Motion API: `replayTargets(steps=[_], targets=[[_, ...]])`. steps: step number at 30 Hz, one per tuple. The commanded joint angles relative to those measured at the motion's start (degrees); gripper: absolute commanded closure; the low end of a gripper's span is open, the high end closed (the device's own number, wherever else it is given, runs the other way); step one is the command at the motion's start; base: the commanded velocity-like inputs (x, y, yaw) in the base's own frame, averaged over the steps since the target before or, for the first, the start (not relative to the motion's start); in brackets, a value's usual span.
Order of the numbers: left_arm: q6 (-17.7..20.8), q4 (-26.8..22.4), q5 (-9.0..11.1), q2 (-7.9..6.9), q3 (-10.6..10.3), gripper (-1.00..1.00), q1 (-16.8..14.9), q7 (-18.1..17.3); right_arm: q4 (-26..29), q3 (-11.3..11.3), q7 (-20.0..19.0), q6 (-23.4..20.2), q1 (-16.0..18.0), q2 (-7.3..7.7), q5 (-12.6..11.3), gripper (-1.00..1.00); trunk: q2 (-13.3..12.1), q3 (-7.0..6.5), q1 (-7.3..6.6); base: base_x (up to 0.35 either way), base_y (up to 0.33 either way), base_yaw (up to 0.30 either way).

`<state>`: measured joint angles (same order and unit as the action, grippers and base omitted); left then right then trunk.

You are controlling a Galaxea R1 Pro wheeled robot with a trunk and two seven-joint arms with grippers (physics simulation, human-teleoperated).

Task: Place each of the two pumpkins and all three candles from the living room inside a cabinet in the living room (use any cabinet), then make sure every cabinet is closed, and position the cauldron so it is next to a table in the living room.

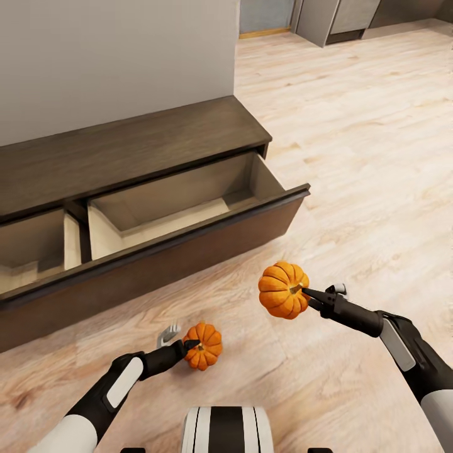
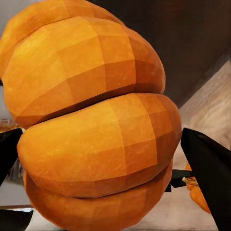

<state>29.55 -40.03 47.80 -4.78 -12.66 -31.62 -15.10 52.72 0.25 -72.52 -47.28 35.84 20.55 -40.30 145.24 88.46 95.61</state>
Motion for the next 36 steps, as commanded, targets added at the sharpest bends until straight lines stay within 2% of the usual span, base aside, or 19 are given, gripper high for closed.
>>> replayTargets(steps=[1, 11, 23, 36], targets=[[0.16, -0.04, 0.37, -0.04, -0.17, 1.0, -0.02, 0.07, 0.02, 0.01, 0.01, -0.53, 0.02, 0.01, -0.39, 1.0, 0.01, 0.03, -0.05, -0.34, 0.0, 0.0], [0.07, -2.23, 0.87, -0.36, 0.07, 1.0, 0.05, -0.19, -0.06, 0.01, 0.01, -0.53, 0.02, 0.01, -0.39, 1.0, 0.01, 0.03, -0.05, -0.109, 0.0, 0.0], [0.42, -2.56, 1.15, -0.24, 0.42, 1.0, 0.06, 0.03, -0.14, 0.01, 0.01, -0.53, 0.02, 0.01, -0.39, 1.0, -0.15, -2.63, -0.36, -0.001, 0.0, 0.0], [3.51, -2.62, 1.18, -0.3, 0.6, 1.0, 0.06, -0.13, -0.16, 0.01, 0.08, -0.53, 0.02, 0.01, -0.39, 1.0, -0.32, -5.51, -0.69, -0.072, 0.0, 0.0]])
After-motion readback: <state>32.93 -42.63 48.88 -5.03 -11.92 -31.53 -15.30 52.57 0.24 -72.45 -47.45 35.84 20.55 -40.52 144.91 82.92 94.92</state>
